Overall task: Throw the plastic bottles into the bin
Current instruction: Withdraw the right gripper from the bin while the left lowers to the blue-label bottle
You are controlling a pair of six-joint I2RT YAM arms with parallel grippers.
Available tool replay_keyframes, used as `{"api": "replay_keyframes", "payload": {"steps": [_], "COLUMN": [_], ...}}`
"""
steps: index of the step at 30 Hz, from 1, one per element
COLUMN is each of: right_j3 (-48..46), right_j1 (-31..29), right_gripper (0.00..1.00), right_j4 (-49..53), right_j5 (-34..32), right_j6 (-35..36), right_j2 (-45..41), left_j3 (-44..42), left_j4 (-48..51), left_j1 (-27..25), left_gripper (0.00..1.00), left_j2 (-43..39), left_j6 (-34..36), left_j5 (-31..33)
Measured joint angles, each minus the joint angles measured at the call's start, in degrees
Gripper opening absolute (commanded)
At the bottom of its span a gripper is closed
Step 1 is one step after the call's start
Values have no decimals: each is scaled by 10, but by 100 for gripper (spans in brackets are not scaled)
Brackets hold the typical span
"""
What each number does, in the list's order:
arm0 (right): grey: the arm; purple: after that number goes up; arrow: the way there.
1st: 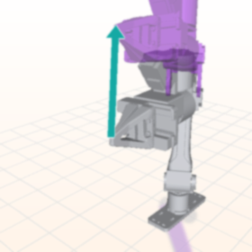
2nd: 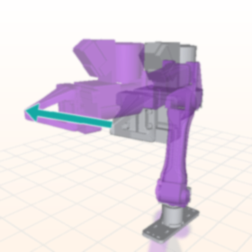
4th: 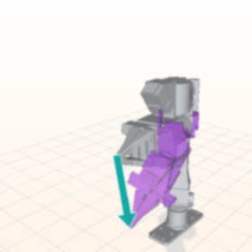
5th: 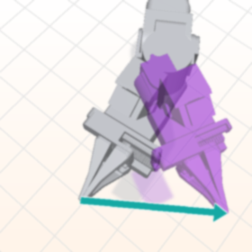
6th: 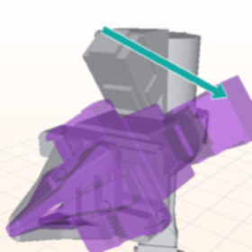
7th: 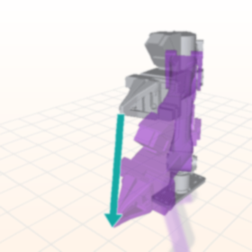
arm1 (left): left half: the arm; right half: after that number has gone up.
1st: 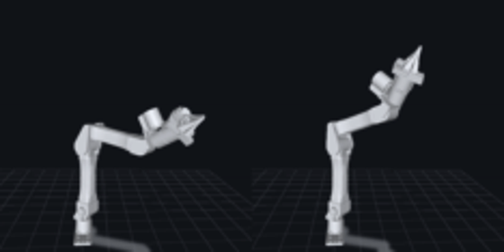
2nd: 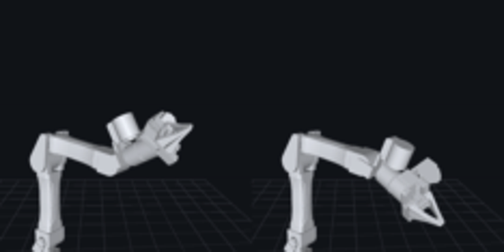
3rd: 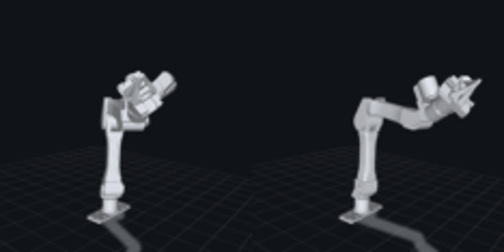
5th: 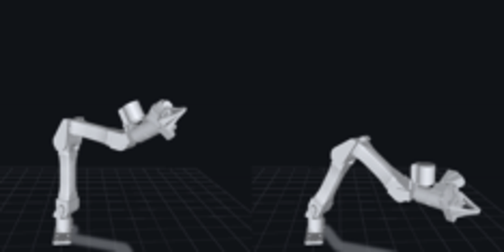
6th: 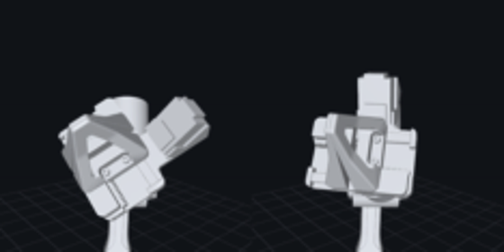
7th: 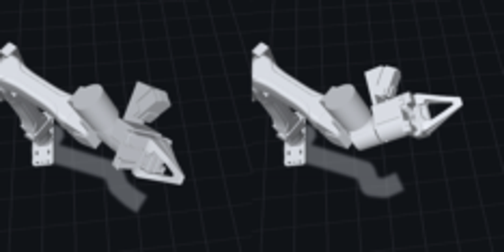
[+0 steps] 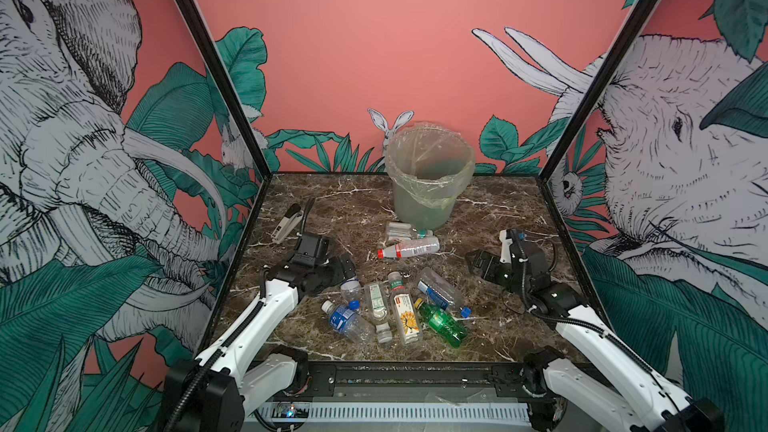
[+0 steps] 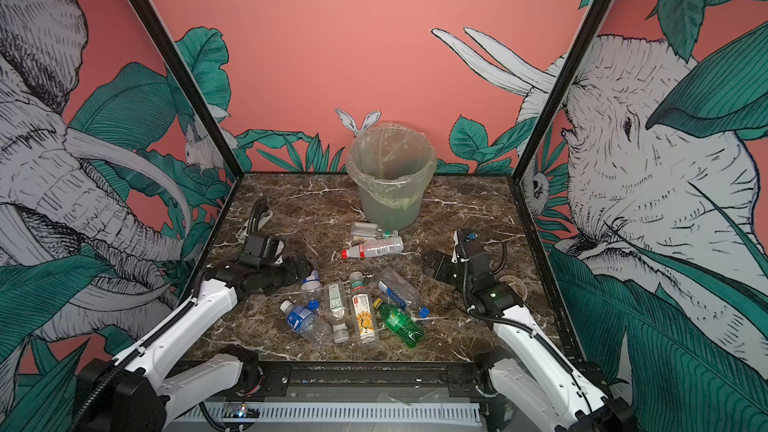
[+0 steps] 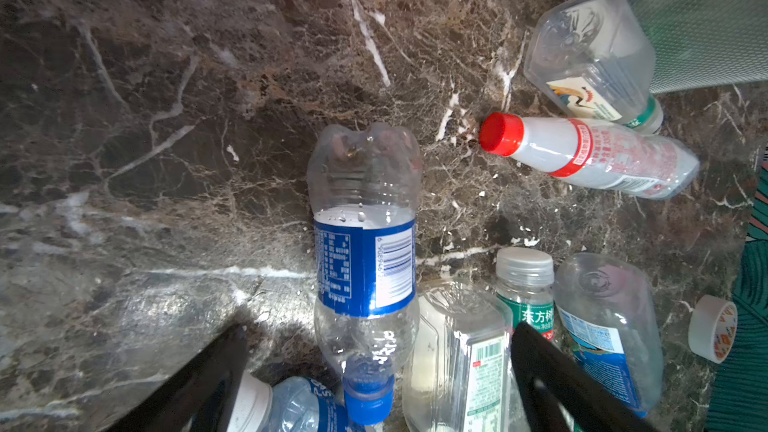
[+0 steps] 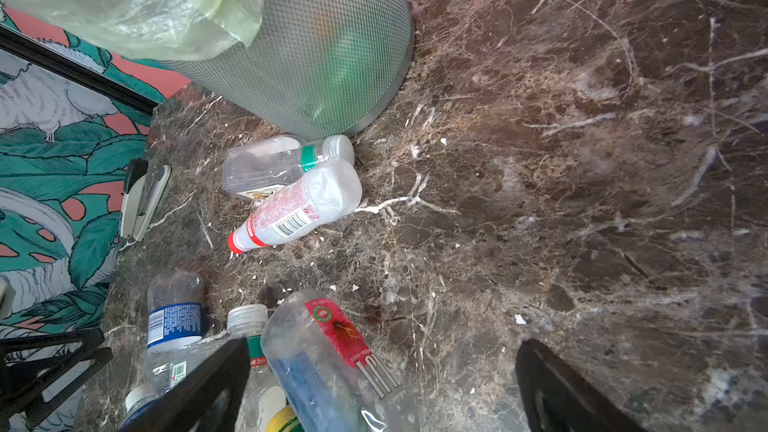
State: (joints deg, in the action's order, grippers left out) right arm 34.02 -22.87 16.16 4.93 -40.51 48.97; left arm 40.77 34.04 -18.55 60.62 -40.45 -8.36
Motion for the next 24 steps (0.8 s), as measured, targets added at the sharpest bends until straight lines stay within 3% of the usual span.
{"api": "replay_keyframes", "payload": {"steps": [17, 24], "right_j3": [-19, -19], "right_j1": [0, 0], "right_gripper": [99, 99], "right_j4": [-9, -9], "right_j5": [0, 0], "right_j6": [-13, -14], "right_j2": [0, 0], "left_j3": [-7, -7], "left_j4": [-31, -47], "left_j1": [-2, -5], "left_gripper": [99, 94], "left_j2": [86, 109], "left_j6": [32, 42], "left_j5": [-30, -30]}}
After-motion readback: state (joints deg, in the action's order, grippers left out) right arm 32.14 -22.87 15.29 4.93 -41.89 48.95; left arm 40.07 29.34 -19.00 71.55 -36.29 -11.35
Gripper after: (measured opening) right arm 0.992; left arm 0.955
